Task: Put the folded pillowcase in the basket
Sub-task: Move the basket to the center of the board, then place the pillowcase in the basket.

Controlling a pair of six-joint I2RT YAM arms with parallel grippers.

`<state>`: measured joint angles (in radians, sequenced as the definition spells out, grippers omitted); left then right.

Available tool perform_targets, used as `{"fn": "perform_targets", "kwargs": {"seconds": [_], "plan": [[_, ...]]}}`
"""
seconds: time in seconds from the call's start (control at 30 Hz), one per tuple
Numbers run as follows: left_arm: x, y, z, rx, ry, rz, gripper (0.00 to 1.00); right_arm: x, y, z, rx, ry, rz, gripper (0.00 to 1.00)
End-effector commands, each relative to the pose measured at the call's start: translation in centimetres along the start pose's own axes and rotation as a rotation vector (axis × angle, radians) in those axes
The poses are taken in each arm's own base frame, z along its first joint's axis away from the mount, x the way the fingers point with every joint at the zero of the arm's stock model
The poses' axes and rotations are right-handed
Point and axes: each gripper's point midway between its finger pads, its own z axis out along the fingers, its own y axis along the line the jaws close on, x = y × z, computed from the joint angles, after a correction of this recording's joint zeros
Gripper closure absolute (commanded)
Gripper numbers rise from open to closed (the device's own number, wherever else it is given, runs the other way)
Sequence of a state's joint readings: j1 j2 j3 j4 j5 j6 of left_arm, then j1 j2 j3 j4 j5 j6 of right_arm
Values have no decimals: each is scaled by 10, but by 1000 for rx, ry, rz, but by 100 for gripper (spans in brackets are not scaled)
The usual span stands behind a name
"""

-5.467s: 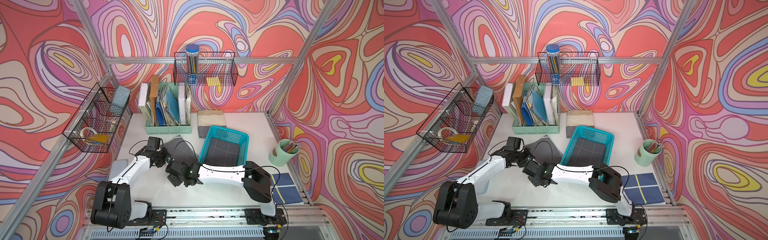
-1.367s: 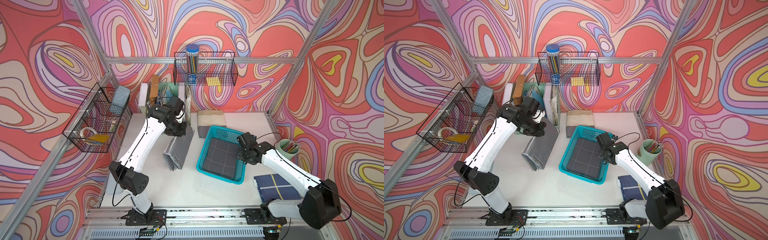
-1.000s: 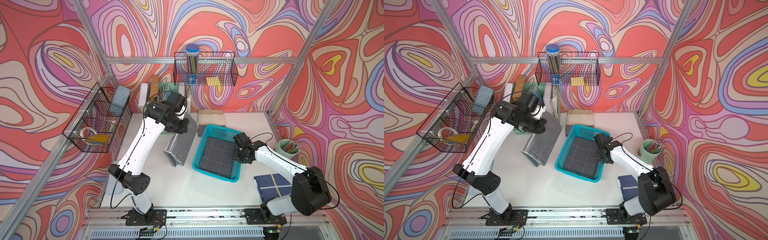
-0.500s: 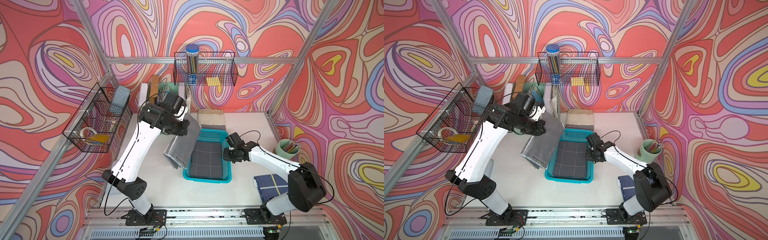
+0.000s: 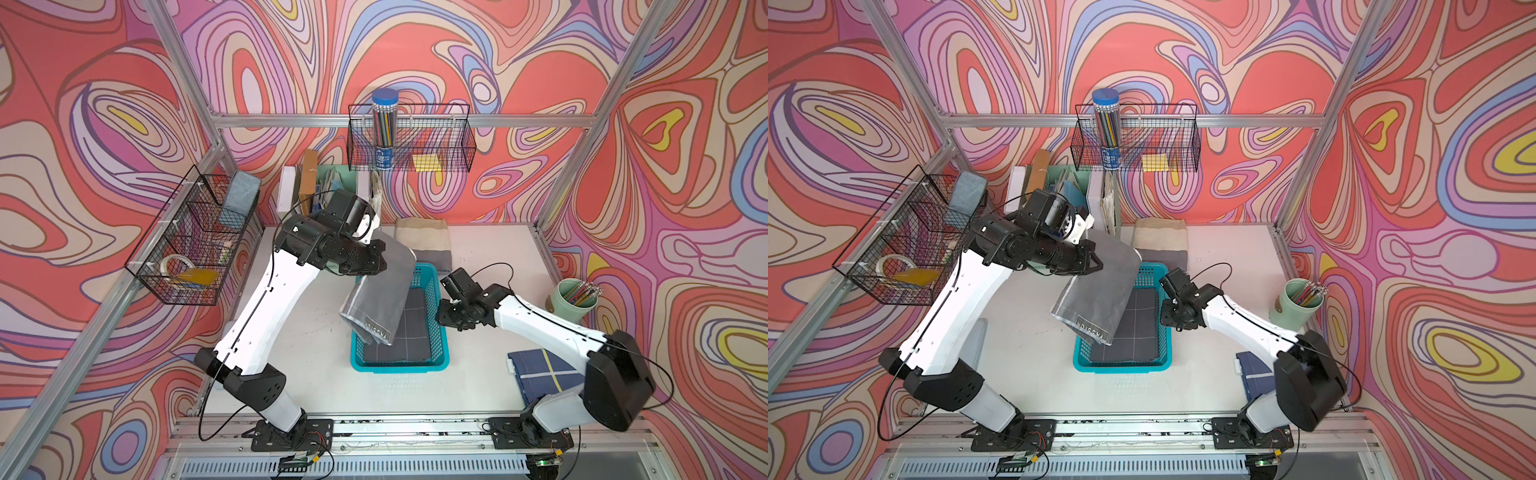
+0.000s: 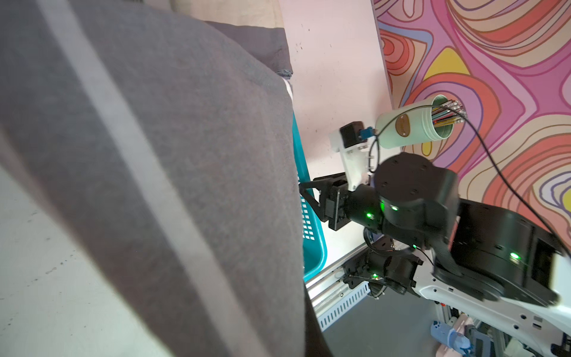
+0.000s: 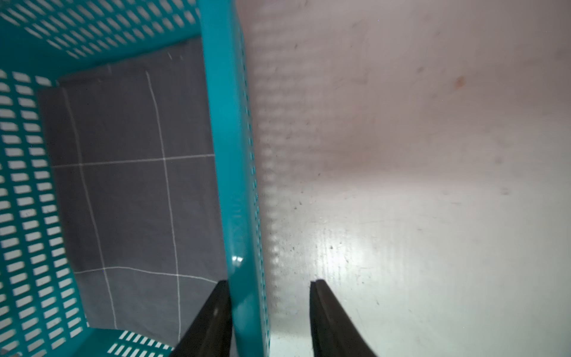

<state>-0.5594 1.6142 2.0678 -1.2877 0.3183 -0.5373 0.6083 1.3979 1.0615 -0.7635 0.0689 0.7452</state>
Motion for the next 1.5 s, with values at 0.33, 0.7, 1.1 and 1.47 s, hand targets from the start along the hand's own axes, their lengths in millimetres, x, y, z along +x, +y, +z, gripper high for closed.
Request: {"fn": "perform_targets", "kwargs": {"seconds": [0.33,0.7,1.1,1.47], "plan": [[-29,-77,44,217,-72,-33,100,-39,-76,-108,221,-357,131,54],[-20,-53,115,300,-93,-340,100,-38,-82,-107,242,-361,125,54],[-13,13,130,142,-151,-386,100,-46,-73,-109,211,-375,115,55],[-6,5,131,188,-129,-431,100,-50,-71,-111,204,-392,108,55]]}}
